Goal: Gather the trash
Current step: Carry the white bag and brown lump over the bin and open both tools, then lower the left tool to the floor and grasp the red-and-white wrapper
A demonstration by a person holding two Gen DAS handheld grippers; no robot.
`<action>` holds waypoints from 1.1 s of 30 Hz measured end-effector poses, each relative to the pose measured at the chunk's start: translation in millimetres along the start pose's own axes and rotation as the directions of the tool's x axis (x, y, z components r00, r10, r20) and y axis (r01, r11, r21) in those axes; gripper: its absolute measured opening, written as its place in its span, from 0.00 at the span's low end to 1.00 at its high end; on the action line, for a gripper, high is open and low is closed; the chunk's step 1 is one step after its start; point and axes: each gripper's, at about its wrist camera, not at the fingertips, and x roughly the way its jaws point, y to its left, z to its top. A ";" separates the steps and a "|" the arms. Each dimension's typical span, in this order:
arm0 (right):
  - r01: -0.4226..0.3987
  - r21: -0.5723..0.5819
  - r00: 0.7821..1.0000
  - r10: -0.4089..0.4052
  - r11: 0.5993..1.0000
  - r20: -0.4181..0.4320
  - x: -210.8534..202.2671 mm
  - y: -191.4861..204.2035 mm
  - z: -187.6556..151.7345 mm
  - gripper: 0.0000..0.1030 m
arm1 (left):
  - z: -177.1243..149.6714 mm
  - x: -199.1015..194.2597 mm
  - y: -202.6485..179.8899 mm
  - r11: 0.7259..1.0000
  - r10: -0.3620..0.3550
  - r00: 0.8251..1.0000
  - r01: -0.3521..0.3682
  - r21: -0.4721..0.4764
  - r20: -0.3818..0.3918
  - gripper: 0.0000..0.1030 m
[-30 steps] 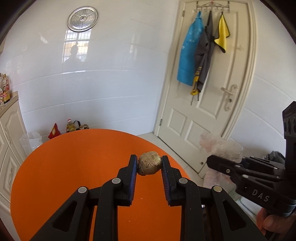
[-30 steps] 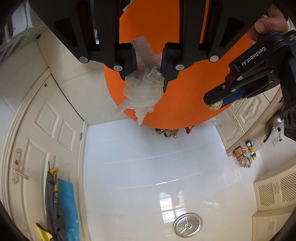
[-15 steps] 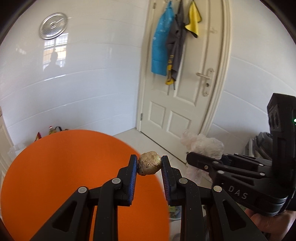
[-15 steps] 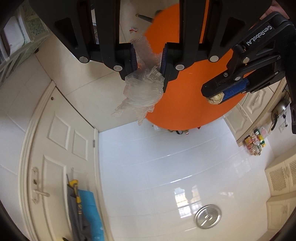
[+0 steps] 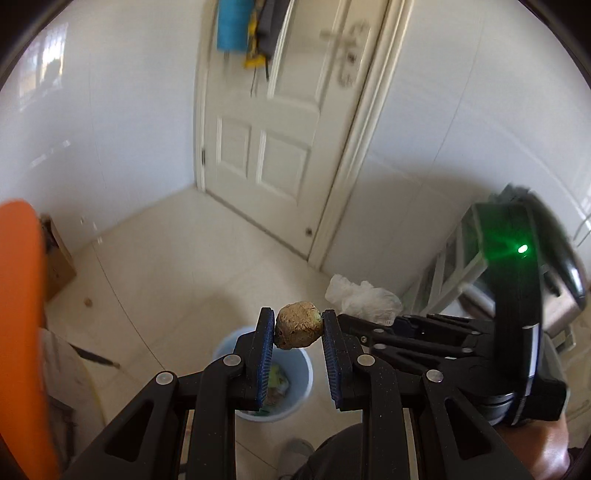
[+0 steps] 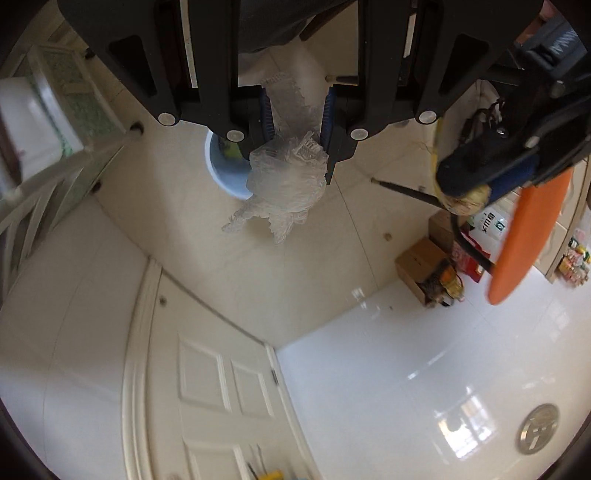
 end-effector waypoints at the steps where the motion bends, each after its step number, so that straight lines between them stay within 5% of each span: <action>1: -0.001 0.011 1.000 0.002 1.000 -0.028 15.5 -10.0 -1.1 0.21 | -4.5 18.9 4.3 1.000 0.000 0.999 0.000 -0.007 -0.035 0.21; 8: -0.035 0.057 0.974 0.047 0.998 -0.221 130.2 -60.7 -10.4 0.21 | -30.6 139.0 47.2 0.996 -0.027 0.969 0.007 -0.083 -0.245 0.21; 17: -0.038 0.042 0.905 0.052 0.998 -0.423 266.5 -97.8 -29.4 0.25 | -50.0 256.9 88.3 0.989 -0.040 0.917 -0.020 -0.146 -0.398 0.22; 19: -0.039 0.051 0.897 0.057 0.998 -0.438 285.9 -108.5 -36.3 0.35 | -55.0 278.0 97.2 0.985 -0.047 0.898 -0.032 -0.171 -0.438 0.26; 20: -0.029 0.069 0.890 0.057 0.997 -0.453 297.8 -116.9 -42.1 0.48 | -56.1 291.5 100.3 0.980 -0.060 0.886 -0.035 -0.197 -0.459 0.30; 22: 0.023 0.091 0.887 0.021 0.996 -0.462 312.3 -134.8 -53.3 0.75 | -66.5 304.5 114.0 0.970 -0.067 0.875 -0.056 -0.237 -0.479 0.58; 23: 0.025 0.103 0.889 0.025 0.994 -0.458 314.4 -137.3 -54.1 0.86 | -66.7 306.4 120.7 0.968 -0.057 0.882 -0.066 -0.242 -0.468 0.66; 25: -0.013 0.132 0.889 0.072 0.991 -0.452 317.4 -149.1 -61.1 0.87 | -64.2 312.9 128.3 0.964 -0.026 0.883 -0.102 -0.245 -0.469 0.81; 28: -0.004 0.068 0.905 0.033 0.998 -0.423 311.2 -148.9 -64.0 0.87 | -63.6 320.8 127.1 0.957 0.026 0.885 -0.156 -0.244 -0.465 0.81; 31: 0.060 0.051 0.930 -0.037 0.997 -0.366 303.2 -154.4 -66.3 0.92 | -68.6 311.0 119.7 0.935 0.179 0.895 -0.284 -0.211 -0.410 0.83; 33: 0.129 0.026 0.925 -0.111 0.991 -0.365 305.7 -156.7 -71.8 0.92 | -80.1 303.8 121.8 0.911 0.275 0.880 -0.367 -0.187 -0.386 0.84</action>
